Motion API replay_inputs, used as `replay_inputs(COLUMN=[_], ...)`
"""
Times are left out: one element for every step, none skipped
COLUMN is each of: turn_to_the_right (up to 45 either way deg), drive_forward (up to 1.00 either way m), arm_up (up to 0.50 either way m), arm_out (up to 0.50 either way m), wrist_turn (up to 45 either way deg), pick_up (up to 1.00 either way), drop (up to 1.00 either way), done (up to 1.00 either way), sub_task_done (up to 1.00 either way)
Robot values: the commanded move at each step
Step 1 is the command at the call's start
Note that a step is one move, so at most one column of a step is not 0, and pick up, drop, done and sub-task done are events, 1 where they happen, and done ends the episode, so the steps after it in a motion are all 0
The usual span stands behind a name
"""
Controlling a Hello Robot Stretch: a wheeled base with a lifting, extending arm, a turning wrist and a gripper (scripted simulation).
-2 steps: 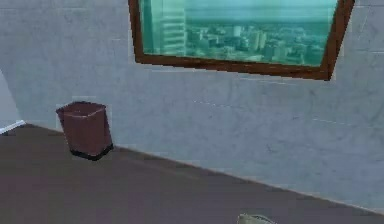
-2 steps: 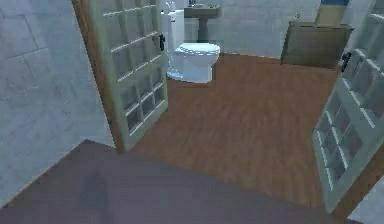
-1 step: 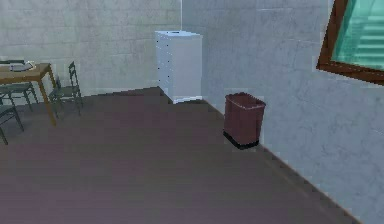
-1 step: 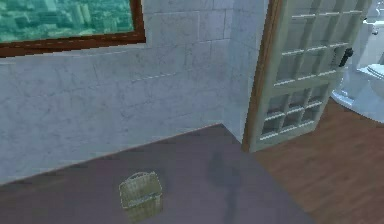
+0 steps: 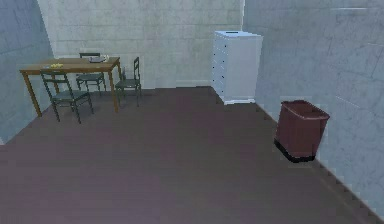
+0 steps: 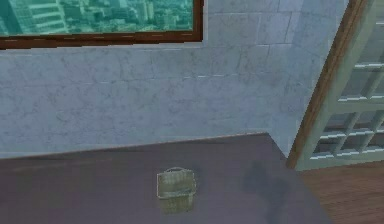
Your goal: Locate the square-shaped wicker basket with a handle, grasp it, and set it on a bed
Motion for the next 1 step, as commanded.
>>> replay_inputs(turn_to_the_right=[0.0], drive_forward=[0.00], arm_up=[0.14], arm_out=[0.00], wrist_turn=[0.0], pick_up=[0.00], drop=[0.00], done=[0.00], sub_task_done=[0.00])
